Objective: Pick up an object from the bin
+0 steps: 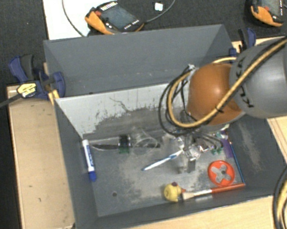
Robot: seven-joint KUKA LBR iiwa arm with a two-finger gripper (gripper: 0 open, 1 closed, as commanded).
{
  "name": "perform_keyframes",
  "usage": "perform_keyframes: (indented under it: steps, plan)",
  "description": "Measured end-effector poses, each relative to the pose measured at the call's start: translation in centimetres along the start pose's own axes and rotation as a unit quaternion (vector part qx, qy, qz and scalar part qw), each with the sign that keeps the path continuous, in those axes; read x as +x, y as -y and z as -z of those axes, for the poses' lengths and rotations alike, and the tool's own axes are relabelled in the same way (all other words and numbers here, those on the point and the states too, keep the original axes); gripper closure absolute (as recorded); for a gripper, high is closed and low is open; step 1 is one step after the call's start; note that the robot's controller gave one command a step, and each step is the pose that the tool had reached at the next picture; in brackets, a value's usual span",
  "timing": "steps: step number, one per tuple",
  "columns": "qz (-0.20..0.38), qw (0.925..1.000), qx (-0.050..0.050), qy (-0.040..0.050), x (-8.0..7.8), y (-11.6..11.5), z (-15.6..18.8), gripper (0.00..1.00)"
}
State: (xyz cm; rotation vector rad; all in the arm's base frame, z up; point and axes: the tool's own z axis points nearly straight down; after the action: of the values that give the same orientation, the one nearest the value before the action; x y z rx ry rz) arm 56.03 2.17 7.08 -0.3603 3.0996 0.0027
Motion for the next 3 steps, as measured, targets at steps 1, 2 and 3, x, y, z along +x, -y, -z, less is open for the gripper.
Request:
perform_keyframes:
  steps: [1, 2, 3]
  plan:
    - [-0.069, 0.9975, -0.001, -0.0083, 0.6, -1.1, 0.0, 1.0]
    - [-0.07, 0.9975, -0.001, -0.0083, 0.6, -1.1, 0.0, 1.0]
    - [-0.07, 0.9974, -0.002, -0.0123, 0.8, -1.1, 2.0, 1.0]
